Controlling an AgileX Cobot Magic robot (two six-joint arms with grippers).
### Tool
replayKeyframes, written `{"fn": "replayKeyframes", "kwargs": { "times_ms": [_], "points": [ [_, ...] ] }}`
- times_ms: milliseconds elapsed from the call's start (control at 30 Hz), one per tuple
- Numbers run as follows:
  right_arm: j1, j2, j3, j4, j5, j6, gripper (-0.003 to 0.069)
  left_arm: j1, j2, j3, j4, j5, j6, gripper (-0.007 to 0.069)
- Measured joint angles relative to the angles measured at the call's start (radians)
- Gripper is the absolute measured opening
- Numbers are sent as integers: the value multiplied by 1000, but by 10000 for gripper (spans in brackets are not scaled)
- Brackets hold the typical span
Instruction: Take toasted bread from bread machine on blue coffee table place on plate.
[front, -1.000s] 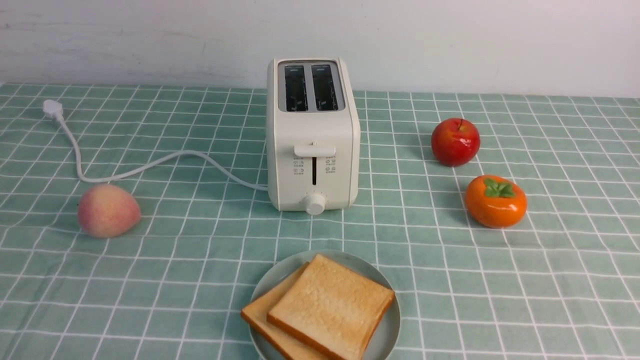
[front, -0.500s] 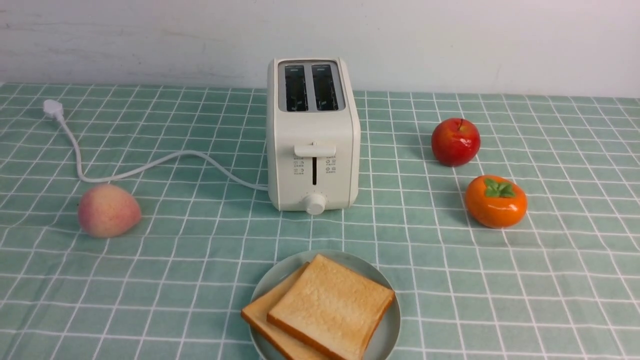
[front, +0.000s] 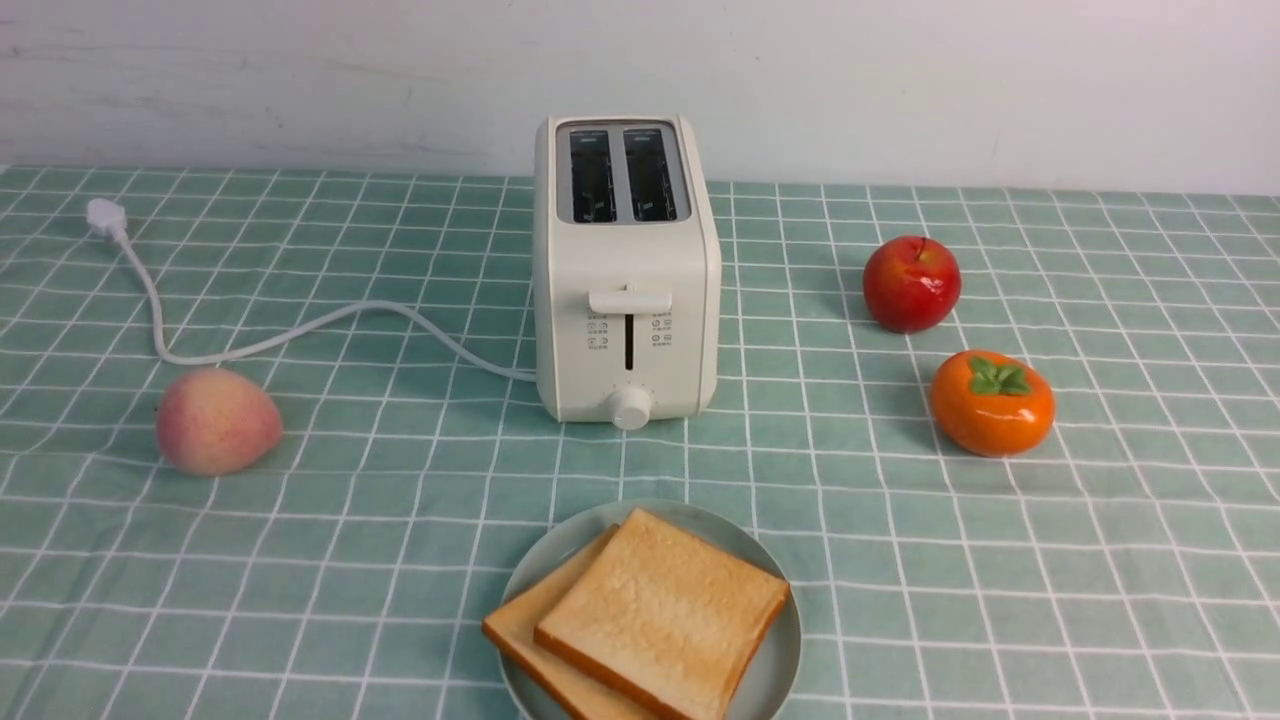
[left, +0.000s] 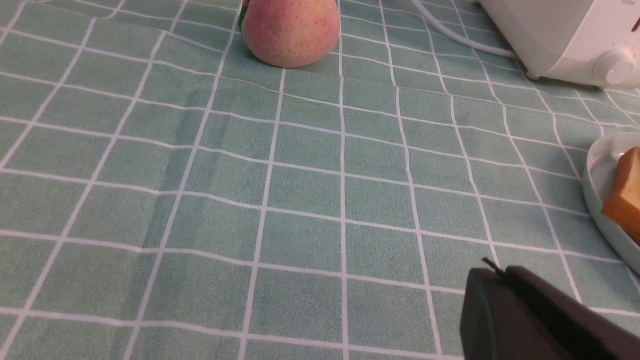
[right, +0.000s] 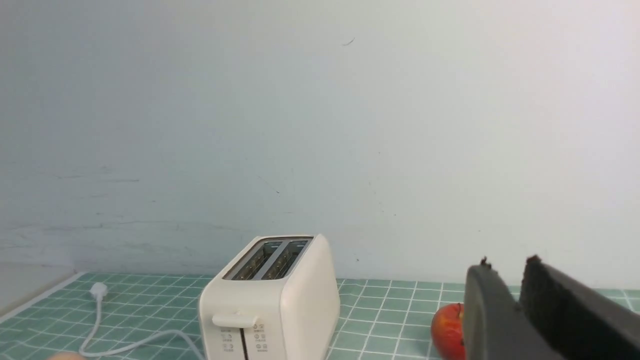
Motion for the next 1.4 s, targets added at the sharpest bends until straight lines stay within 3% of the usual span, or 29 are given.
{"fn": "replayKeyframes", "kwargs": {
  "times_ms": [200,433,600,700,733,867,1400],
  "points": [
    [0,0,55,160,1,-171,111,0,0,0,0,1,0,13],
    [-4,-16,152,172,5,-214,120,0,0,0,1,1,0,17],
    [-121,-75,277,134,23,-221,126,0,0,0,1,1,0,24],
    [-233,-136,403,131,49,-221,128,0,0,0,1,1,0,29],
    [-315,-155,460,130,104,-221,127,0,0,0,1,2,0,31],
    [-391,-158,470,123,181,-221,132,0,-1,0,1,3,0,36],
    [-397,-158,470,124,181,-221,156,0,-1,0,1,4,0,48]
  ]
}}
